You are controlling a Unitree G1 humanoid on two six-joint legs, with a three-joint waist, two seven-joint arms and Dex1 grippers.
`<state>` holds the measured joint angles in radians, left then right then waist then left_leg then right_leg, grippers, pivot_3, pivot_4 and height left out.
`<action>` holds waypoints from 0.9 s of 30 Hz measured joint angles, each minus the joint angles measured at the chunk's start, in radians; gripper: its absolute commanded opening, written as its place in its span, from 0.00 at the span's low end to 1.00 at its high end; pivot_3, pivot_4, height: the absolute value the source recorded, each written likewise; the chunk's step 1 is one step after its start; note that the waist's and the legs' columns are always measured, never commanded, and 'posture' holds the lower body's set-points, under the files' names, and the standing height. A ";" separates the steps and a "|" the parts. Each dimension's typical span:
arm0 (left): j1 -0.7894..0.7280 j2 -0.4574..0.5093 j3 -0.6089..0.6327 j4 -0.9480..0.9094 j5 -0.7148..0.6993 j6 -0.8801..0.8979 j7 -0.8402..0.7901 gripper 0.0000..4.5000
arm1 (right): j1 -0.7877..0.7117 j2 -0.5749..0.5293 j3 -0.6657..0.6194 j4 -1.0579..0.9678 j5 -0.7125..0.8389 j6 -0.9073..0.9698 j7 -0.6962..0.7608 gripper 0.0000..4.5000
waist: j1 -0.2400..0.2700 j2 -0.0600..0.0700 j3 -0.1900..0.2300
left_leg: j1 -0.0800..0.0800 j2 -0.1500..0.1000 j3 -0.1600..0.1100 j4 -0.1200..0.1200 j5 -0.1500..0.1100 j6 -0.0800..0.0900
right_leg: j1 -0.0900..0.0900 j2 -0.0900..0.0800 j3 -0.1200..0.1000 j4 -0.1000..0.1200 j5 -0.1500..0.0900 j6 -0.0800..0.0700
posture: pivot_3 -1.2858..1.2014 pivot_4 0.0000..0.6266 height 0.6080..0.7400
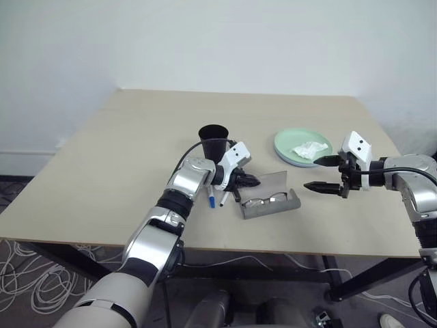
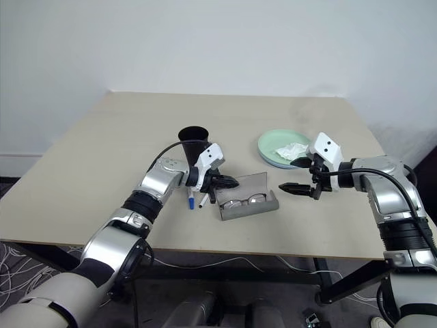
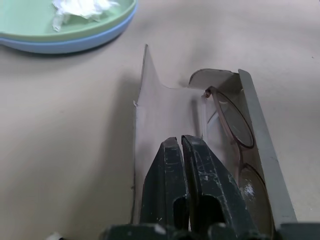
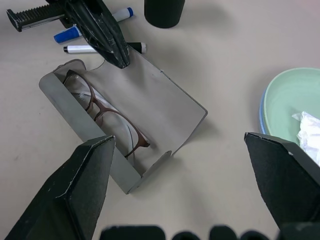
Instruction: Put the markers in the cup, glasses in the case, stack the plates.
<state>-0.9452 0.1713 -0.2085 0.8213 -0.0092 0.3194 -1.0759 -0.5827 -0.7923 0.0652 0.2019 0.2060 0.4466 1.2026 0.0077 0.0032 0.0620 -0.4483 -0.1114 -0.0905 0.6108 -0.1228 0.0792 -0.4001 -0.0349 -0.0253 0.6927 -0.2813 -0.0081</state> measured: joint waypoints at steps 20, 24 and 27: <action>-0.074 -0.021 0.063 0.276 0.045 -0.134 0.146 0.00 | -0.004 0.004 0.002 0.002 0.000 -0.003 -0.011 1.00 | 0.000 0.000 0.000 | 0.000 0.000 0.000 0.002 0.000 0.000 | 0.001 0.000 0.000 0.000 0.001 0.002 | 0.52 0.00 0.90; -0.065 -0.021 0.057 0.232 0.044 -0.129 0.078 0.00 | -0.004 0.010 0.002 0.002 0.000 -0.003 -0.016 1.00 | 0.000 0.000 0.000 | 0.000 0.000 0.000 0.002 0.000 0.000 | 0.001 0.000 0.000 0.000 0.001 0.002 | 0.52 0.00 0.90; -0.033 -0.012 0.025 0.156 0.046 -0.111 0.001 0.00 | -0.004 0.012 0.003 0.002 0.000 -0.007 -0.017 1.00 | -0.001 0.000 0.000 | 0.000 0.000 0.000 0.002 0.000 0.000 | 0.001 0.000 0.000 0.000 0.001 0.002 | 0.52 0.00 0.90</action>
<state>-0.9785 0.1597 -0.1836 0.9772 0.0363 0.2088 -1.0747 -0.5870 -0.7807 0.0684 0.2042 0.2059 0.4400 1.1860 0.0070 0.0032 0.0618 -0.4483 -0.1118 -0.0903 0.6125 -0.1230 0.0795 -0.3989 -0.0352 -0.0252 0.6926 -0.2799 -0.0057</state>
